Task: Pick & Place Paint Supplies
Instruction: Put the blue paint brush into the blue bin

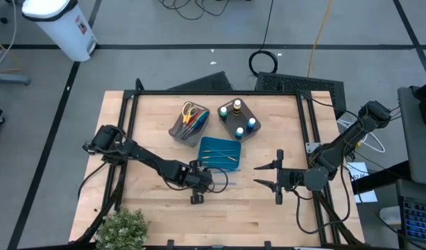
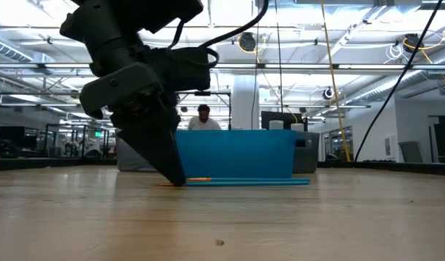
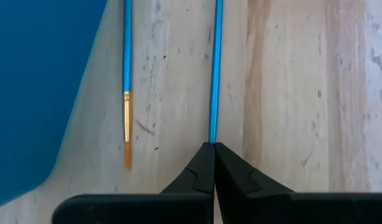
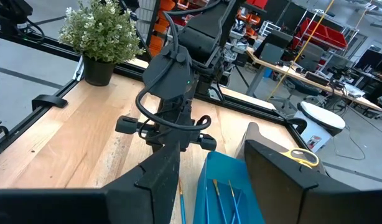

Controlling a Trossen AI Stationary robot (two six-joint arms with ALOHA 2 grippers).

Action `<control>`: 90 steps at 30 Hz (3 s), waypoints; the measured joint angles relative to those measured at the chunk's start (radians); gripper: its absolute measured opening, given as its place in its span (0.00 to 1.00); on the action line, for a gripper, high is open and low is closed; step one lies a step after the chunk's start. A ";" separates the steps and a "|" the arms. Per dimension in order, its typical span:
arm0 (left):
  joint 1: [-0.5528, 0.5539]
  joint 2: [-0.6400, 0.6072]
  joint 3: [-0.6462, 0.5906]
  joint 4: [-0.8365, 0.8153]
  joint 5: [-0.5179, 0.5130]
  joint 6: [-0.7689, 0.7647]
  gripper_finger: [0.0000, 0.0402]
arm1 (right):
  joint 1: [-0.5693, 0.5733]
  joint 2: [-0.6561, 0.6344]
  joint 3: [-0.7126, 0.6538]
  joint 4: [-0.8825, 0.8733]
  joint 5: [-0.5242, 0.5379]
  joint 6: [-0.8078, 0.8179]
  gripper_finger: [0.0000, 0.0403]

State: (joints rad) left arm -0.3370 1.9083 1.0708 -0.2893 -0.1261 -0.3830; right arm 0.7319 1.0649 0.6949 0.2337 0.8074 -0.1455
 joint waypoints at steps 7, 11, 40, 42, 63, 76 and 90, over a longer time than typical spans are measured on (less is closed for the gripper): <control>-0.010 0.004 0.029 -0.004 -0.006 0.014 0.01 | 0.000 0.000 0.000 0.000 0.000 0.000 0.42; -0.012 0.004 0.033 -0.003 -0.023 0.014 0.01 | 0.000 0.000 0.000 0.000 0.001 0.000 0.42; -0.052 -0.119 0.035 -0.007 -0.195 0.041 0.01 | 0.000 0.000 -0.045 0.107 0.003 -0.054 0.42; -0.052 -0.131 0.035 0.002 -0.199 0.043 0.00 | 0.000 0.000 -0.045 0.108 0.003 -0.054 0.42; 0.023 -0.282 0.036 -0.030 -0.293 0.125 0.01 | 0.000 0.000 -0.045 0.114 0.003 -0.054 0.42; 0.130 -0.282 0.036 -0.030 -0.320 0.115 0.01 | 0.000 0.000 -0.045 0.114 0.003 -0.054 0.42; 0.139 -0.234 0.036 -0.028 -0.343 0.104 0.01 | 0.000 0.000 -0.045 0.114 0.003 -0.054 0.42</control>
State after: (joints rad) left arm -0.1979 1.6747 1.1065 -0.3169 -0.4691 -0.2790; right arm 0.7319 1.0653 0.6498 0.3473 0.8101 -0.1992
